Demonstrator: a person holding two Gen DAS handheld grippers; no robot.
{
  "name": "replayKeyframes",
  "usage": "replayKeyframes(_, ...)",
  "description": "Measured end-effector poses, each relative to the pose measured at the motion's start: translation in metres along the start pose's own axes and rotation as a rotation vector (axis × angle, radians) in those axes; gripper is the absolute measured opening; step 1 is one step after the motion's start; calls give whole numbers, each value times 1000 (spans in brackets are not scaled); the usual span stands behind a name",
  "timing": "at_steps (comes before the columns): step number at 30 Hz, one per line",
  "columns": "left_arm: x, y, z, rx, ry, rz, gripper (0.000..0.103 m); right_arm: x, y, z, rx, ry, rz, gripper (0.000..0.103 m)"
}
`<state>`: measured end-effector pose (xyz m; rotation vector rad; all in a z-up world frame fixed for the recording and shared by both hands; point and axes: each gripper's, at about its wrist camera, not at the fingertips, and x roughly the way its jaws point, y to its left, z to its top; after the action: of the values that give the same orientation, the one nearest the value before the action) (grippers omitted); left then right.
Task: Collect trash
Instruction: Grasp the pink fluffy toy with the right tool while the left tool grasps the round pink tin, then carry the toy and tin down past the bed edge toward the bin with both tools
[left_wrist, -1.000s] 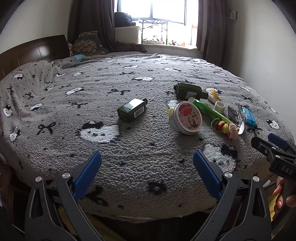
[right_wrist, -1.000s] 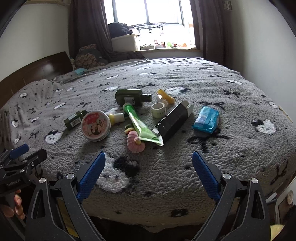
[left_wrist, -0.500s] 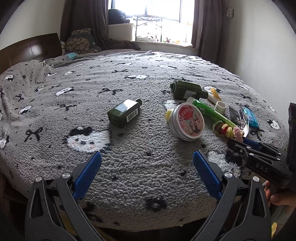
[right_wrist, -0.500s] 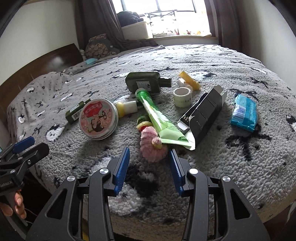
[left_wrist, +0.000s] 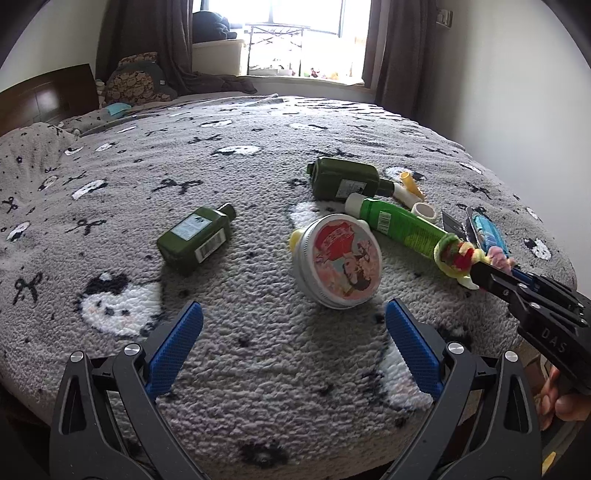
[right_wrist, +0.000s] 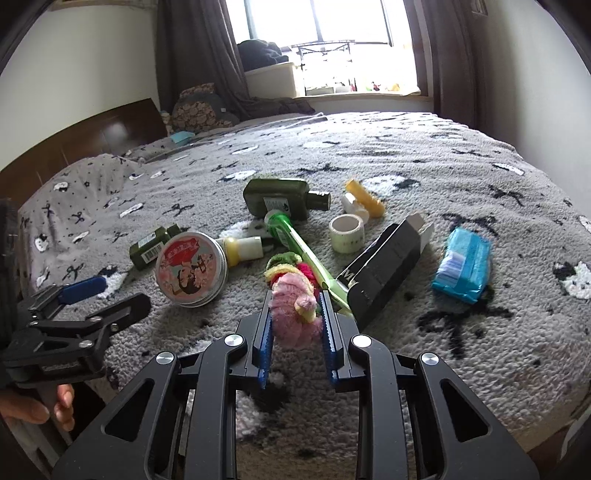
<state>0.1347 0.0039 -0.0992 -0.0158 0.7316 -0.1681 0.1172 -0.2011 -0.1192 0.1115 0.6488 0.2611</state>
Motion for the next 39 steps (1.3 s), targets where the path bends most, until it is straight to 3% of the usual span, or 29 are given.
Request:
replayKeyframes(4,21,-23,6,55,14,6,94,-12,-9,6,9,-26,-19,24)
replayKeyframes(11,60,-41,21,103,35,109,93,-15,-28,2,41,-23,-3,24)
replayKeyframes(12,65,-40,21,99,41,126,91,-15,-29,1,41,-24,-2,24)
replayKeyframes(14,73,-37,21,79,61,135,78,-17,-30,0,44,-27,-10,24)
replayKeyframes(17,76,-32,19,46,78,105,67,-18,-31,-1,43,-29,-16,24)
replayKeyframes(27,46,-36,9,52,48,41,67,-30,-21,-9,21,-30,-35,24)
replayKeyframes(39,-42,-35,-1,21,-70,-3,67,-73,-14,-10,7,-102,-86,24)
